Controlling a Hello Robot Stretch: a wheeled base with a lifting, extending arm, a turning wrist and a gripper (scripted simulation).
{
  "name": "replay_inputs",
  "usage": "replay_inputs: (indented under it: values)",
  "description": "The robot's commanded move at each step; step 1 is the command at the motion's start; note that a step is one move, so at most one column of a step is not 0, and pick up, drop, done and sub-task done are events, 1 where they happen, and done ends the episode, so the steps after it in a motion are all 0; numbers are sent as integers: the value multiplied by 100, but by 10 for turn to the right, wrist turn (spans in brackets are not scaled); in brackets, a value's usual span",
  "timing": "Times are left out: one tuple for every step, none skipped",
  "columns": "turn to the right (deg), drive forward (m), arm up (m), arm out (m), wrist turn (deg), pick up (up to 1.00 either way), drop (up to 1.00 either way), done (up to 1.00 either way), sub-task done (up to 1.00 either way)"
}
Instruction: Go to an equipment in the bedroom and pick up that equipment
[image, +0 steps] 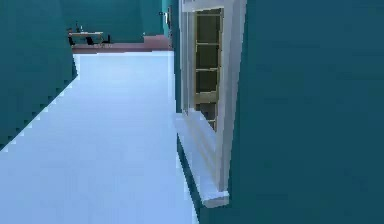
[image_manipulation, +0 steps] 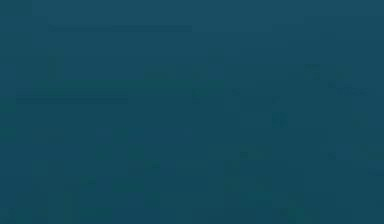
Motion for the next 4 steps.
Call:
replay_inputs:
  values:
    - [-450,0,0,0,0,0,0,0,0]
    - [-450,0,0,0,0,0,0,0,0]
    - [-120,0,0,0,0,0,0,0,0]
    - [0,20,0,0,0,0,0,0,0]
